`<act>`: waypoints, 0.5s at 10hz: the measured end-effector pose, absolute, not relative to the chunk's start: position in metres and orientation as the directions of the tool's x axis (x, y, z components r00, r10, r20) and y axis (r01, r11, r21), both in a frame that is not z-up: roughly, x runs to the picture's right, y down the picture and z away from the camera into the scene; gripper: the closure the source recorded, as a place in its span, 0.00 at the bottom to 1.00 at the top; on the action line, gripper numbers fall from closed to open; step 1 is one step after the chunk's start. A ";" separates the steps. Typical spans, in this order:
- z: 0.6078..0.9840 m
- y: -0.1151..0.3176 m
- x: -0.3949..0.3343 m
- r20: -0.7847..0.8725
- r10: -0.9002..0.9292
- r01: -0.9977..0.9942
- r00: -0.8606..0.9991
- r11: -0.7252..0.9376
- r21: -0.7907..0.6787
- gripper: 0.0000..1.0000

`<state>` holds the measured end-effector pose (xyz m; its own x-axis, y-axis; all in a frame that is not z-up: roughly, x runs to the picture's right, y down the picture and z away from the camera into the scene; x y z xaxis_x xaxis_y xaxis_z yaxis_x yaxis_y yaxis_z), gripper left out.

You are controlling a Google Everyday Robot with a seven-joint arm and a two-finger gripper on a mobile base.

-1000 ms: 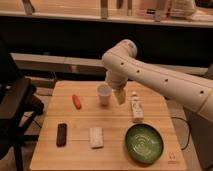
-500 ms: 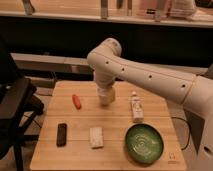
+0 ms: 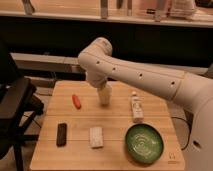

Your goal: Place the pepper in the ceramic cup

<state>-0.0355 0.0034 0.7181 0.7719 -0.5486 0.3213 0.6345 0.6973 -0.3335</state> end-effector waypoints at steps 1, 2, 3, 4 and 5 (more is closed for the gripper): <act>0.719 0.003 -0.036 0.327 -0.560 0.648 0.761 0.688 -0.327 0.20; 0.720 0.003 -0.034 0.335 -0.576 0.666 0.745 0.674 -0.320 0.20; 0.721 0.003 -0.033 0.340 -0.582 0.673 0.738 0.669 -0.316 0.20; 0.723 0.003 -0.038 0.347 -0.589 0.682 0.730 0.663 -0.309 0.20; 0.725 0.003 -0.049 0.357 -0.599 0.695 0.717 0.654 -0.299 0.20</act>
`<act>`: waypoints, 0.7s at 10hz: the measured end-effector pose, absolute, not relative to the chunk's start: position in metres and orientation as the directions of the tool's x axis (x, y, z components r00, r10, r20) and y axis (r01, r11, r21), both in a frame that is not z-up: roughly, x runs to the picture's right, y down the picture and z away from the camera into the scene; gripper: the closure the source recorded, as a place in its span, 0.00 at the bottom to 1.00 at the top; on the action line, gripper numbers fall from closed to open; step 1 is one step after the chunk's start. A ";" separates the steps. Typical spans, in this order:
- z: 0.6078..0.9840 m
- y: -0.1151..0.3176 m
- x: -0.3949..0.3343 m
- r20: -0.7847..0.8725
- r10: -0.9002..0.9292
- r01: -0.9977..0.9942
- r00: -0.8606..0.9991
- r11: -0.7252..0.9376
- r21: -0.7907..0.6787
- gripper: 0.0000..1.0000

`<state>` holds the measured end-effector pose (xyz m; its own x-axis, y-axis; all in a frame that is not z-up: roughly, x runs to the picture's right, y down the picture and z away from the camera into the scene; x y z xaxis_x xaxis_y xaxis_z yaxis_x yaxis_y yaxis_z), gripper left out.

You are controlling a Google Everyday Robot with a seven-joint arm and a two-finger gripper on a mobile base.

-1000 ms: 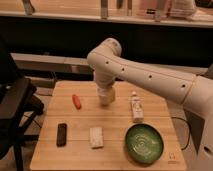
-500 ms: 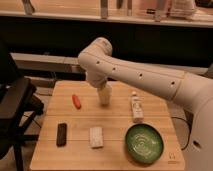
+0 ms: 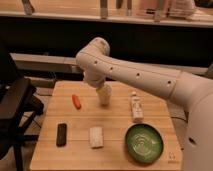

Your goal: Place the pepper in the ceramic cup

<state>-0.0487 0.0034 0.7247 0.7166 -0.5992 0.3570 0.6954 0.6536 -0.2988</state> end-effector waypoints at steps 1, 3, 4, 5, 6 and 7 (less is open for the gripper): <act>0.725 0.005 -0.059 0.369 -0.619 0.718 0.693 0.635 -0.284 0.20; 0.727 0.006 -0.066 0.388 -0.647 0.752 0.656 0.605 -0.263 0.20; 0.729 0.007 -0.067 0.397 -0.659 0.766 0.639 0.592 -0.252 0.20; 0.731 0.009 -0.067 0.406 -0.671 0.781 0.621 0.576 -0.241 0.20; 0.733 0.010 -0.068 0.412 -0.679 0.790 0.608 0.567 -0.232 0.20; 0.735 0.014 -0.072 0.417 -0.685 0.798 0.598 0.559 -0.226 0.20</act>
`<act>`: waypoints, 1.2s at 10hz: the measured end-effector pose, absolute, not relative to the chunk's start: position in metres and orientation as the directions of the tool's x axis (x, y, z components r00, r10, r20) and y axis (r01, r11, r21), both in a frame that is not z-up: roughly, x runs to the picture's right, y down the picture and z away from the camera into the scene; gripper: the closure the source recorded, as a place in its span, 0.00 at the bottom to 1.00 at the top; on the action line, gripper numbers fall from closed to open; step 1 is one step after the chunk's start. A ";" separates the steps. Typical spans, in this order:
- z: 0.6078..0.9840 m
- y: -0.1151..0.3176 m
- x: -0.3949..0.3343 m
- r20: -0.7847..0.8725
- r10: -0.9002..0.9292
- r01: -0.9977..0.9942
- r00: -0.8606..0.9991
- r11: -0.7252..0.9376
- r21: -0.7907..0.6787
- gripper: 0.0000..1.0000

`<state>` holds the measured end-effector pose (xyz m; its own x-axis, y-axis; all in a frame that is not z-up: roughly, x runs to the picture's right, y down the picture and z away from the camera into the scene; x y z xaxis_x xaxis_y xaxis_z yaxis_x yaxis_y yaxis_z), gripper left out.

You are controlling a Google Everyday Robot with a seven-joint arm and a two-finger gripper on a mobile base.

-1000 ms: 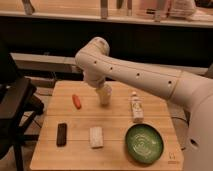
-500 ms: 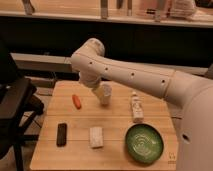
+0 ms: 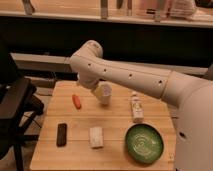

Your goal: Place the pepper in the ceramic cup

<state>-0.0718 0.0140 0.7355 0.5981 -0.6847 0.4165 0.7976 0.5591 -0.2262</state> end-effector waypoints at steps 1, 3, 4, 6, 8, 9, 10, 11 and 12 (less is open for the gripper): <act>0.738 0.018 -0.080 0.426 -0.694 0.810 0.581 0.545 -0.216 0.20; 0.744 0.023 -0.084 0.441 -0.718 0.838 0.538 0.511 -0.192 0.20; 0.746 0.023 -0.084 0.443 -0.724 0.844 0.529 0.502 -0.187 0.20; 0.753 0.027 -0.091 0.453 -0.737 0.860 0.502 0.481 -0.172 0.20; 0.767 0.034 -0.103 0.462 -0.754 0.879 0.467 0.451 -0.153 0.20; 0.768 0.033 -0.104 0.465 -0.758 0.884 0.457 0.443 -0.147 0.20; 0.772 0.033 -0.105 0.466 -0.762 0.888 0.449 0.437 -0.142 0.20; 0.774 0.034 -0.110 0.475 -0.762 0.892 0.441 0.431 -0.138 0.20; 0.782 0.040 -0.114 0.485 -0.762 0.898 0.429 0.420 -0.134 0.20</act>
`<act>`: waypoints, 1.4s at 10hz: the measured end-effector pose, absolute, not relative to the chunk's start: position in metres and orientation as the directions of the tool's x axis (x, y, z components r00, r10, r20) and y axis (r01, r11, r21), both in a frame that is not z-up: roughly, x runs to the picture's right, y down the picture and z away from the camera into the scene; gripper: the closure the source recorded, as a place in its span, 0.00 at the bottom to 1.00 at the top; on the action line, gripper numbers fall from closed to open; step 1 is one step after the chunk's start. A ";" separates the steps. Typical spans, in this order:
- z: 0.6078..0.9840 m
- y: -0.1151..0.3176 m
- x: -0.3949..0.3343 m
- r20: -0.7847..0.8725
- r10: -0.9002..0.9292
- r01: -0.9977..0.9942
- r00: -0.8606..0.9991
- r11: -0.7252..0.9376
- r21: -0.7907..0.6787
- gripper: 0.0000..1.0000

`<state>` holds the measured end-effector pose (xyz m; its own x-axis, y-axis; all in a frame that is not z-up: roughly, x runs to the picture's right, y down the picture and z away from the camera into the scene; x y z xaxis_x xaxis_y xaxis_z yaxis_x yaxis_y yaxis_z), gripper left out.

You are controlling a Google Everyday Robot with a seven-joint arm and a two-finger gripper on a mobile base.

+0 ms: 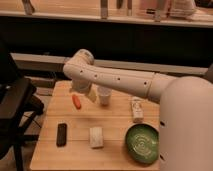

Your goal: Place the pepper in the ceramic cup

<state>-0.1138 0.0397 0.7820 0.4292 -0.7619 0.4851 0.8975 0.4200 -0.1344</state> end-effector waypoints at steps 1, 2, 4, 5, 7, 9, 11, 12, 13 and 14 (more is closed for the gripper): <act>0.790 0.044 -0.114 0.492 -0.761 0.900 0.423 0.414 -0.135 0.20; 0.796 0.047 -0.119 0.497 -0.762 0.904 0.414 0.406 -0.132 0.20; 0.808 0.048 -0.129 0.508 -0.767 0.914 0.392 0.386 -0.123 0.20; 0.813 0.048 -0.133 0.510 -0.772 0.921 0.379 0.371 -0.123 0.20; 0.822 0.050 -0.145 0.516 -0.781 0.931 0.353 0.346 -0.112 0.20; 0.832 0.053 -0.147 0.521 -0.787 0.940 0.331 0.323 -0.108 0.20; 0.845 0.059 -0.158 0.535 -0.792 0.951 0.296 0.297 -0.087 0.20; 0.847 0.058 -0.158 0.537 -0.793 0.953 0.289 0.292 -0.081 0.20; 0.851 0.057 -0.163 0.540 -0.797 0.958 0.272 0.279 -0.070 0.20; 0.858 0.055 -0.171 0.546 -0.800 0.964 0.249 0.261 -0.057 0.20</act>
